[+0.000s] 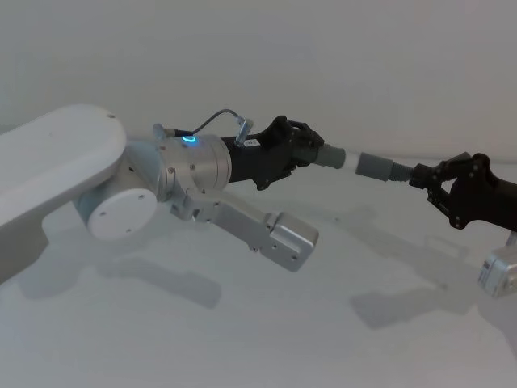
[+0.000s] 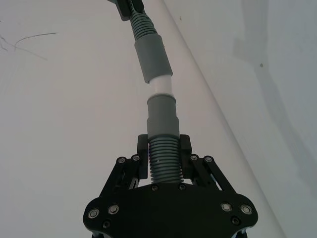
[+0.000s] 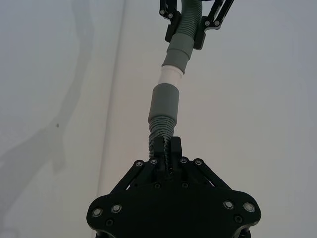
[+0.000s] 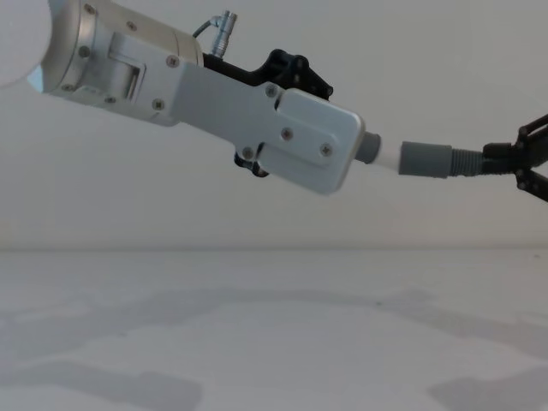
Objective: Use both hands to pick up one end of the pipe from the table, align the ends, and insert them.
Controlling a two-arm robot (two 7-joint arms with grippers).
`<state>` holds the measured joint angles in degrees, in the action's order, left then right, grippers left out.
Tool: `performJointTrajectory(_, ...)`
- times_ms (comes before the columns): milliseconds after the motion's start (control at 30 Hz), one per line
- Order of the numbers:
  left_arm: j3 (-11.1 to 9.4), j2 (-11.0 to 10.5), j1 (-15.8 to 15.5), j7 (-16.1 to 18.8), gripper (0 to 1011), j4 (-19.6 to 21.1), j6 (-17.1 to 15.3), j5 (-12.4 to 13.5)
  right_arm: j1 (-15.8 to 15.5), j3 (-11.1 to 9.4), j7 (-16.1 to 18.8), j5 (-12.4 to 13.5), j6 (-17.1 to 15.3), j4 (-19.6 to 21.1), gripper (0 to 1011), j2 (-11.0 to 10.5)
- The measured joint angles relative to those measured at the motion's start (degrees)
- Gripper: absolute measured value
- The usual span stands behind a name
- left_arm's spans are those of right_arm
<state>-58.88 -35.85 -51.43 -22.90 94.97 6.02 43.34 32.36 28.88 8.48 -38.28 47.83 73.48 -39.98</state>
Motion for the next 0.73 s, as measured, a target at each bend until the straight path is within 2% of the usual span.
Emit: performJointTrajectory(733, 0.0, 0.0, 0.0, 0.0, 345, 0.0, 0.0, 0.0, -0.1, -0.1, 0.1, 0.5, -0.2, 0.0, 58, 0.1)
